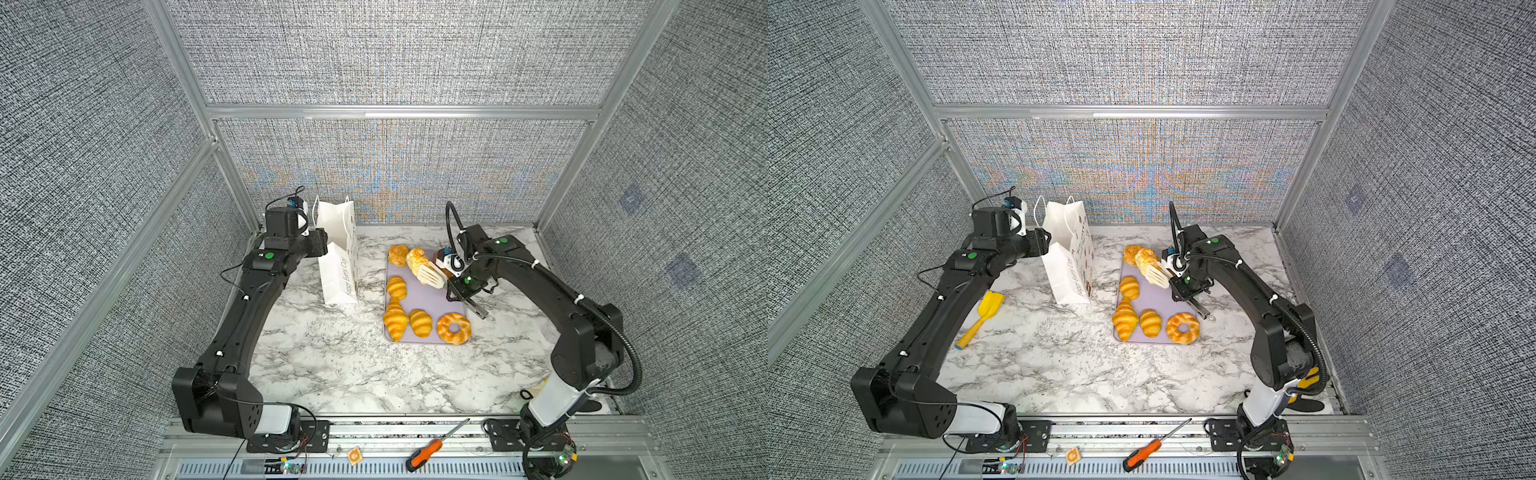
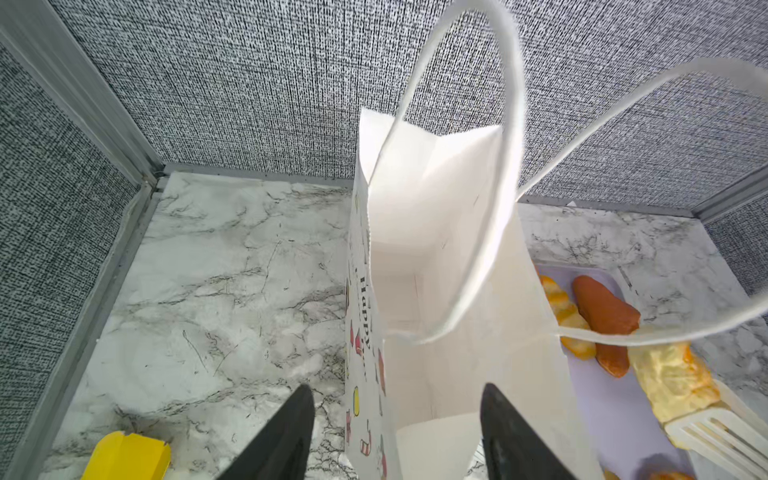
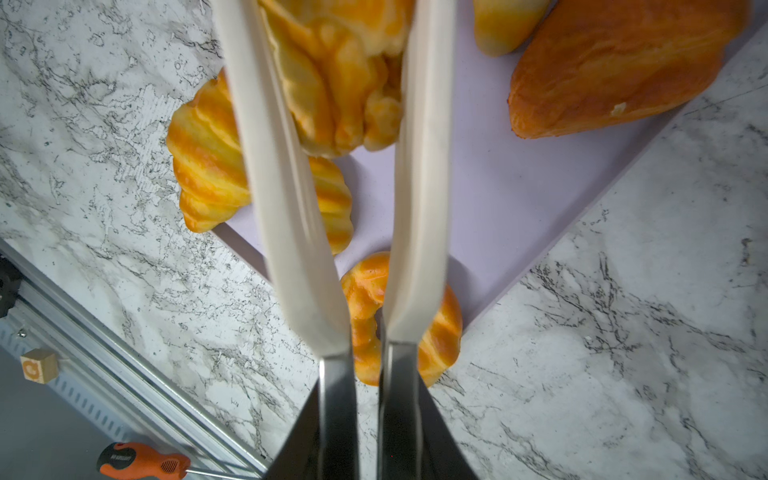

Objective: Place the fake bread into the paper bag

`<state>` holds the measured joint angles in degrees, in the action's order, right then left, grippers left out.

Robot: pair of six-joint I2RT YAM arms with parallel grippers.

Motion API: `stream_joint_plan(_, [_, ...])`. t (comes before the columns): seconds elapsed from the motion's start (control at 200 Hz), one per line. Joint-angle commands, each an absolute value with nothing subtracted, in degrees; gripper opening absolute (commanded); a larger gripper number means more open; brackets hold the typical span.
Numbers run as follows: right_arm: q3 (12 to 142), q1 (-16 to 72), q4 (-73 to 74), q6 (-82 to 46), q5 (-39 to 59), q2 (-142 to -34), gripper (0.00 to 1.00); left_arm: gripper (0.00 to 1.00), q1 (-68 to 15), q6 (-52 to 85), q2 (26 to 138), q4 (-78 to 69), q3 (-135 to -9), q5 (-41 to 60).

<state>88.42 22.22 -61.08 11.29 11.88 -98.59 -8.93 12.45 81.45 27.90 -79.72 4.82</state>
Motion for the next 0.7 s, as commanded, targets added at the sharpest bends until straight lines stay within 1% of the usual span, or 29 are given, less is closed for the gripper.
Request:
stream_joint_plan(0.0, [88.2,22.0,-60.1,12.0,12.7,-98.1,0.27,0.59,-8.9,12.7,82.6,29.3,-80.7,5.3])
stream_joint_plan(0.06, [88.1,21.7,-59.9,12.1,12.8,-97.8,0.27,0.54,-8.9,12.8,83.4,29.8,-81.2,5.5])
stream_joint_plan(0.185, [87.6,21.3,-59.2,12.4,13.4,-97.0,0.27,0.47,-8.9,13.6,84.7,30.6,-82.0,6.0])
stream_joint_plan(0.35, [86.4,20.8,-58.0,12.6,14.2,-96.2,0.27,0.34,-8.9,15.5,85.7,30.1,-82.7,9.2])
stream_joint_plan(0.495, [85.4,20.2,-56.9,12.8,14.9,-95.4,0.27,0.25,-8.9,18.2,86.3,29.5,-83.3,12.8])
stream_joint_plan(0.695, [84.4,19.4,-55.7,13.2,16.1,-94.0,0.27,0.18,-9.1,22.0,86.0,27.5,-82.6,16.3])
